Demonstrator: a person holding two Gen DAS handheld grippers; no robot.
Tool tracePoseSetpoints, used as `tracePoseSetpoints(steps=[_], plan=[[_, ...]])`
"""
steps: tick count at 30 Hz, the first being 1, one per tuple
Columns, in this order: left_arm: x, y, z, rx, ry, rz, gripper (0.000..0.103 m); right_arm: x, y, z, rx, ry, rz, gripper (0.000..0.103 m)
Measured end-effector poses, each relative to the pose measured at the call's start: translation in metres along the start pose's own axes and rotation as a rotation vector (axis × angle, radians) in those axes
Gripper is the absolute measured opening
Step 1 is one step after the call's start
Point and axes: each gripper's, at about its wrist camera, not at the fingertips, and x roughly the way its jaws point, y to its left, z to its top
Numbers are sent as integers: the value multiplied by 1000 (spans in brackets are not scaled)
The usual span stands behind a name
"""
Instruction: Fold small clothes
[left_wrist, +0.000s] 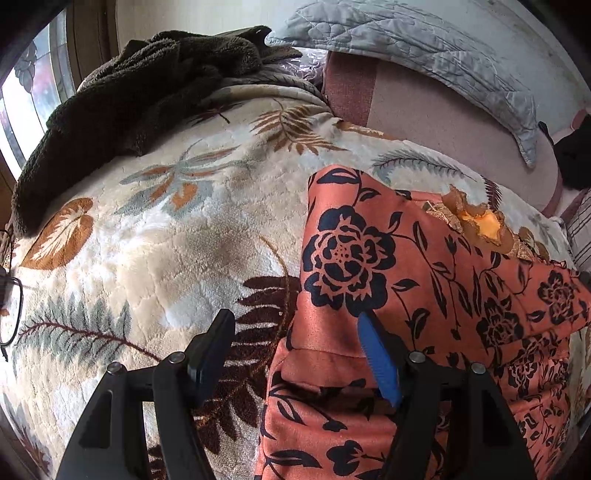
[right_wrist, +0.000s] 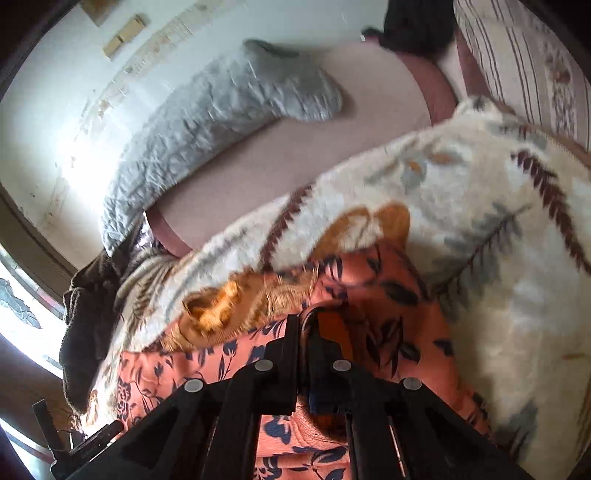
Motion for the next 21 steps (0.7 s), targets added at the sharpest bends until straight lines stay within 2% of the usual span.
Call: tracePoseSetpoints(steps=[2, 4, 5, 8, 9, 12, 15, 17, 18, 21], plan=[[-4, -2, 1, 11, -25, 4, 70, -18, 0, 10, -22, -84, -53, 3], [-1, -6, 0, 34, -21, 9, 70, -16, -15, 14, -17, -98, -149, 3], [4, -10, -2, 50, -1, 14, 70, -7, -29, 13, 3, -62, -166, 3], [23, -19, -11, 96, 75, 48, 70, 34, -73, 0, 124, 160, -149, 7], [25, -20, -13, 102, 74, 50, 70, 41, -79, -4, 142, 198, -163, 7], [18, -17, -9, 89, 52, 42, 70, 24, -83, 5, 169, 154, -151, 8], [11, -12, -6, 61, 26, 22, 70, -17, -87, 18, 192, -3, -134, 8], [5, -12, -4, 47, -2, -1, 70, -34, -85, 25, 194, -76, -105, 9], [2, -14, -3, 47, -15, -19, 70, -34, -78, 27, 171, -82, -71, 9], [-5, -28, -3, 91, -46, -52, 70, -9, -53, 28, 99, 6, -18, 9]])
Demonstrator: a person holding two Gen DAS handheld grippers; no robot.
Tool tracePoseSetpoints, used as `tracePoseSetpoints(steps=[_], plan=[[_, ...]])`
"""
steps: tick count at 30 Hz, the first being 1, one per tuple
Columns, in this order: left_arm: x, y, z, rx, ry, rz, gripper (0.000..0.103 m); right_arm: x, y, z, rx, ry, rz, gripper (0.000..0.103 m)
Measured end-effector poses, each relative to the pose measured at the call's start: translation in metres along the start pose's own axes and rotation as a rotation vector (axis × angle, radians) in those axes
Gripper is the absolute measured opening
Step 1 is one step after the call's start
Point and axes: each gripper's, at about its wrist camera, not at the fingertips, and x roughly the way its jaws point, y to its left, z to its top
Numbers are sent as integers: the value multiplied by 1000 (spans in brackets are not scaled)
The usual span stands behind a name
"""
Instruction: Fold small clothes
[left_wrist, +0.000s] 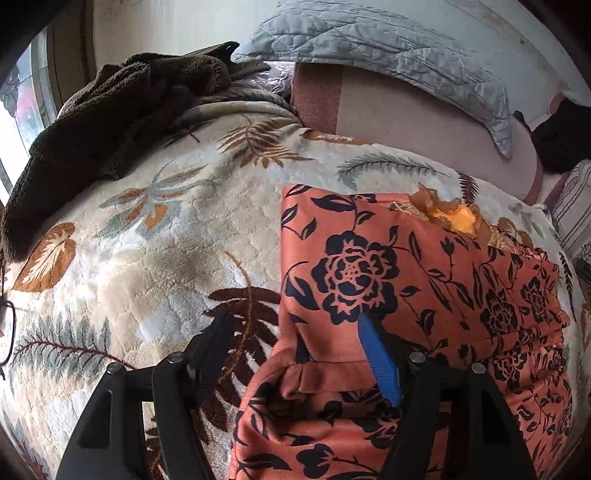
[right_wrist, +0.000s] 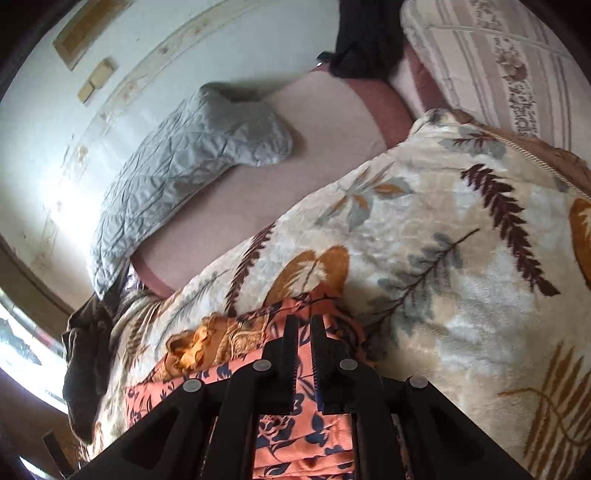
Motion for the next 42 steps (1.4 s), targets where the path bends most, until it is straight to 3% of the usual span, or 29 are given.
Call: tracePoseSetpoints(steps=[4, 7, 9, 13, 20, 24, 27, 31, 37, 42], plan=[[3, -20, -4, 87, 1, -3, 70, 49, 19, -14, -55, 111, -53, 9], [23, -26, -11, 130, 82, 21, 70, 91, 11, -18, -33, 187, -102, 9], [30, -25, -12, 121, 99, 10, 72, 108, 1, -19, -3, 186, -92, 7], [30, -22, -8, 103, 94, 2, 73, 103, 0, -12, 14, 187, -75, 7], [18, -22, -5, 103, 53, 21, 73, 52, 23, -16, -61, 192, -45, 9], [16, -22, -8, 109, 48, 28, 73, 43, 27, -36, -103, 262, -104, 9], [18, -23, -10, 119, 46, 38, 73, 65, 17, -59, -104, 389, -162, 10], [18, -23, -10, 109, 48, 39, 73, 55, 27, -65, -146, 382, -175, 9], [20, -24, -10, 116, 46, 49, 73, 47, 64, -66, -212, 339, -63, 10], [24, -26, -9, 123, 50, 58, 73, 77, 96, -89, -259, 442, 27, 9]])
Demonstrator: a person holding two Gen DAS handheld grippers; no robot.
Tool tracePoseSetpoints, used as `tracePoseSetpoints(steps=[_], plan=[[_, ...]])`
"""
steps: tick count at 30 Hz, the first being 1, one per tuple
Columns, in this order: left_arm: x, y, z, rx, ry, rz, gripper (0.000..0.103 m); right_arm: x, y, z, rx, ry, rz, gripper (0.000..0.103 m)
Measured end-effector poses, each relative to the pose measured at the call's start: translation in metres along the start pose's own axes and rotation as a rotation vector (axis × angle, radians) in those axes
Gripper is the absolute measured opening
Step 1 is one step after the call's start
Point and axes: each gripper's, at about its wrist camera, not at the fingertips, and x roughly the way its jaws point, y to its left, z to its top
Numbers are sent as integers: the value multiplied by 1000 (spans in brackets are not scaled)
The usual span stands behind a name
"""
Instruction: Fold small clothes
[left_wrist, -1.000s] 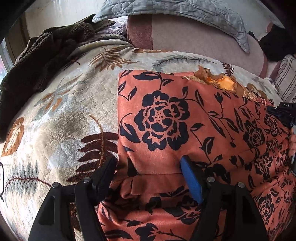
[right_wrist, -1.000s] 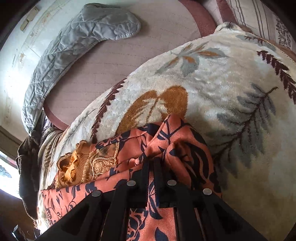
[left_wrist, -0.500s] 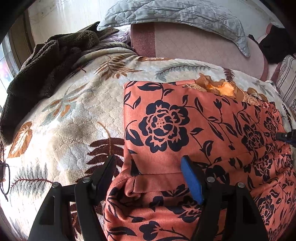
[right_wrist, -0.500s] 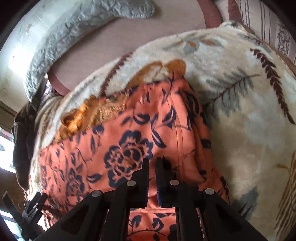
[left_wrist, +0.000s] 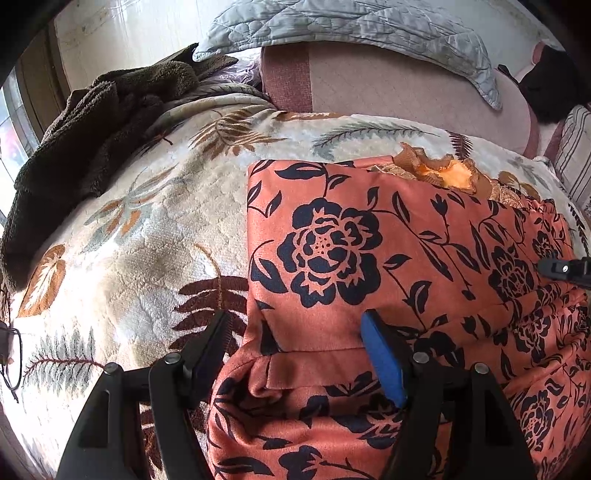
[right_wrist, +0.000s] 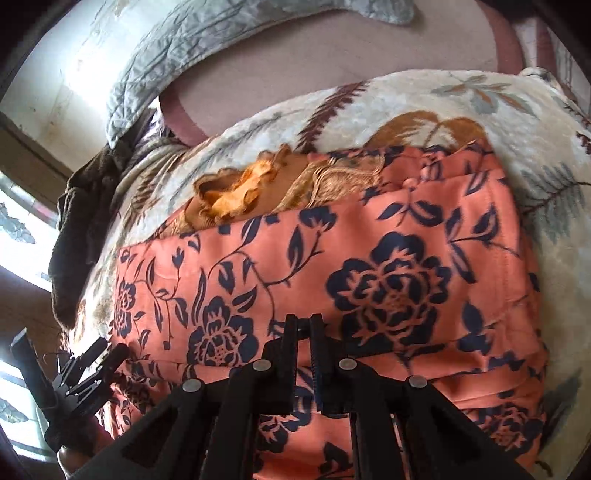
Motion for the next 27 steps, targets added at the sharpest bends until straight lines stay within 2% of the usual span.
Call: tracePoseSetpoints(steps=[1, 4, 7, 9, 11, 13, 17, 21, 24, 27], plan=[[1, 0, 0, 0, 2, 1, 73, 12, 4, -2, -13, 37, -9, 10], [3, 1, 0, -7, 9, 7, 77, 14, 13, -3, -49, 25, -47, 10], [6, 2, -1, -11, 12, 25, 84, 1, 17, -3, -42, -8, 11, 9], [9, 2, -2, -17, 18, 42, 90, -4, 21, -4, -64, -33, 15, 9], [11, 3, -2, -28, 17, 65, 96, 0, 21, -6, -58, -18, 33, 9], [13, 5, -3, -48, 12, 88, 103, 14, 15, -11, -35, 42, 40, 19], [21, 17, -7, -167, 43, 30, 103, 18, 15, -15, -42, 4, 45, 20], [27, 29, -4, -278, 137, -41, 103, 15, 5, -20, 9, -14, 100, 23], [18, 30, -1, -261, 121, -58, 103, 6, -5, -24, 43, 3, 128, 23], [3, 25, 3, -176, 62, 6, 103, -17, -9, -26, 56, -19, 106, 23]])
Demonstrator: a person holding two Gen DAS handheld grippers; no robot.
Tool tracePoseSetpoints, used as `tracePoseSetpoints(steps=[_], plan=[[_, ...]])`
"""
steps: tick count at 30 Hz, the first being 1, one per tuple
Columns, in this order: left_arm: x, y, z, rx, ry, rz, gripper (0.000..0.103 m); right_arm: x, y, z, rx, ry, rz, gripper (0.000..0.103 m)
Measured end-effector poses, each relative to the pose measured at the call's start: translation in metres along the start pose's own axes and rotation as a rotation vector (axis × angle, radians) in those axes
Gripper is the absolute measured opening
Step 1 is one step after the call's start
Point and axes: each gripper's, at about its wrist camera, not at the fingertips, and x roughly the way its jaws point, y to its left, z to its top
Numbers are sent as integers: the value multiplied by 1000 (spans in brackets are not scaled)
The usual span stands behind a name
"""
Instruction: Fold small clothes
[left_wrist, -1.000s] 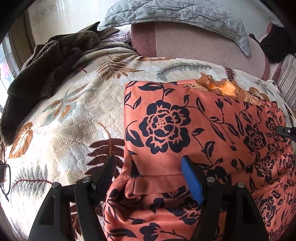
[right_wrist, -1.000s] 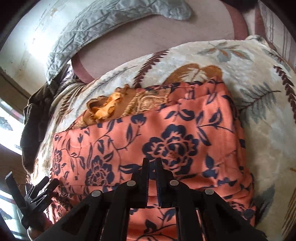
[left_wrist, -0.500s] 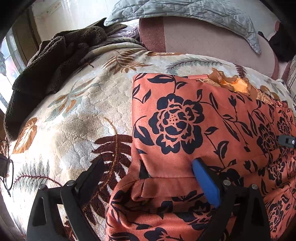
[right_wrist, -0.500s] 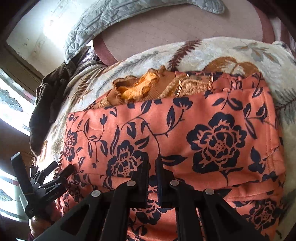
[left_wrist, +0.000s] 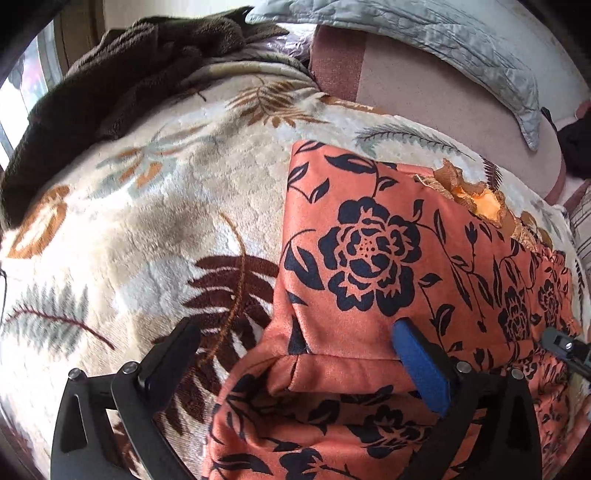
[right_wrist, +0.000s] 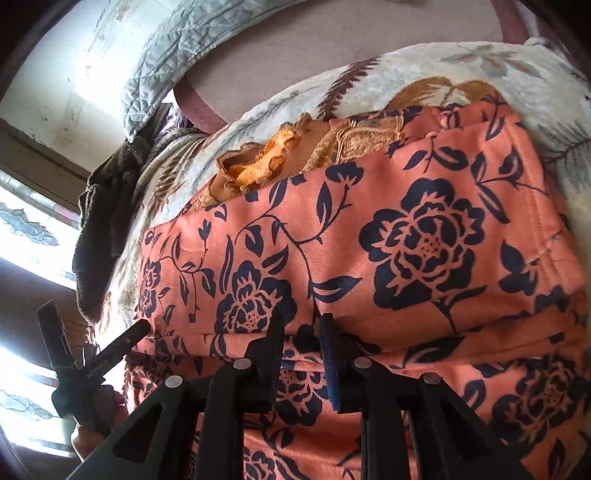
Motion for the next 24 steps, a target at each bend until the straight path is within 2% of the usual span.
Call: tracePoseSetpoints(steps=[3, 4, 5, 7, 9, 10, 13, 15, 18, 24], plan=[[-15, -8, 2, 110, -90, 112, 103, -32, -8, -3, -18, -83, -102, 28], [-16, -10, 3, 138, -112, 148, 103, -40, -15, -3, -12, -103, -128, 35], [-16, -11, 2, 160, -119, 179, 103, -46, -24, -3, 12, -115, -145, 58], [-3, -10, 3, 190, -71, 212, 103, -52, -46, -3, 97, -152, -159, 87], [15, -6, -3, 193, -4, 204, 103, -43, -63, -2, 132, -132, -166, 84], [14, -1, -4, 167, -16, 183, 103, -37, -68, -3, 145, -112, -163, 83], [8, 13, 0, 107, 21, 116, 103, -49, -61, -7, 120, -152, -161, 82], [2, 22, 0, 71, 21, 87, 103, -69, -54, -14, 105, -211, -125, 82], [-11, 33, -5, 49, 15, 88, 103, -98, -47, -32, 101, -282, -94, 83], [-57, 59, -32, 65, -26, 47, 103, -144, -61, -89, 120, -339, -77, 83]])
